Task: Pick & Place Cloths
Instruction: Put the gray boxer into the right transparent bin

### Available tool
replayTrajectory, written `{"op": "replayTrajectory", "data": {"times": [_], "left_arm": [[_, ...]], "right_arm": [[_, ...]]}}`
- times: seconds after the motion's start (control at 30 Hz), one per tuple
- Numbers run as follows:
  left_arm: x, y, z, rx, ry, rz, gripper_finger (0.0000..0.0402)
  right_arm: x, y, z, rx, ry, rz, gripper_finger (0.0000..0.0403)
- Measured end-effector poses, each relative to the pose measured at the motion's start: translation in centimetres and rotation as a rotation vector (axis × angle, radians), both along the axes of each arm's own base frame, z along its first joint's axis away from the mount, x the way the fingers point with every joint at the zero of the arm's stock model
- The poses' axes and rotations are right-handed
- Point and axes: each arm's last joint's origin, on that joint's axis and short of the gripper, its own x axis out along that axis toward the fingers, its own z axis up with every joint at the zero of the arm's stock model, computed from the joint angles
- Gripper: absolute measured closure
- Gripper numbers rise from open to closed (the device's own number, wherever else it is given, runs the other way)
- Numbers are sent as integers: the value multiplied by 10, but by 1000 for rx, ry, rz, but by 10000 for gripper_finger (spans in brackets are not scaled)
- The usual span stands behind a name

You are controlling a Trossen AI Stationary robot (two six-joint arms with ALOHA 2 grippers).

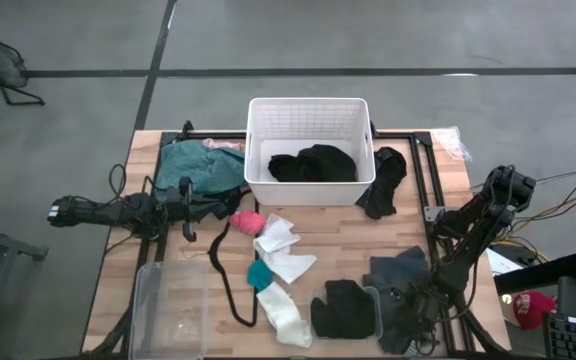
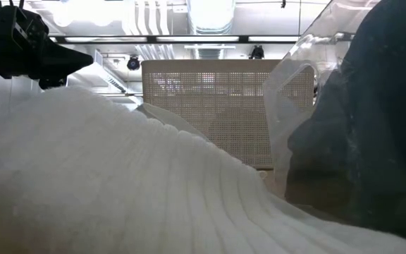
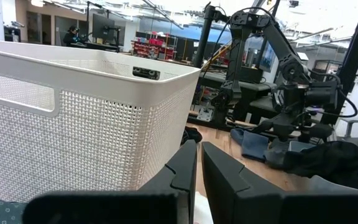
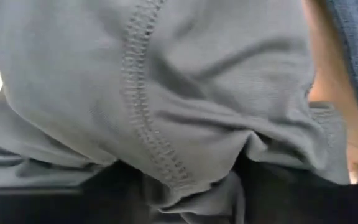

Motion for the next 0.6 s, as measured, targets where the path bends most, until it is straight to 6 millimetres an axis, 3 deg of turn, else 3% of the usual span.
{"op": "replayTrajectory", "data": {"times": [0.2,0.33,0.6], "left_arm": [[0,0,0,0,0,0,371],[0,0,0,0,0,0,371],[0,0,0,0,0,-1,371]], "right_arm": [[1,1,2,5,-5,1,376],[3,4,10,30,-17,-5,380],[4,4,47,22,-44,-8,388]]}}
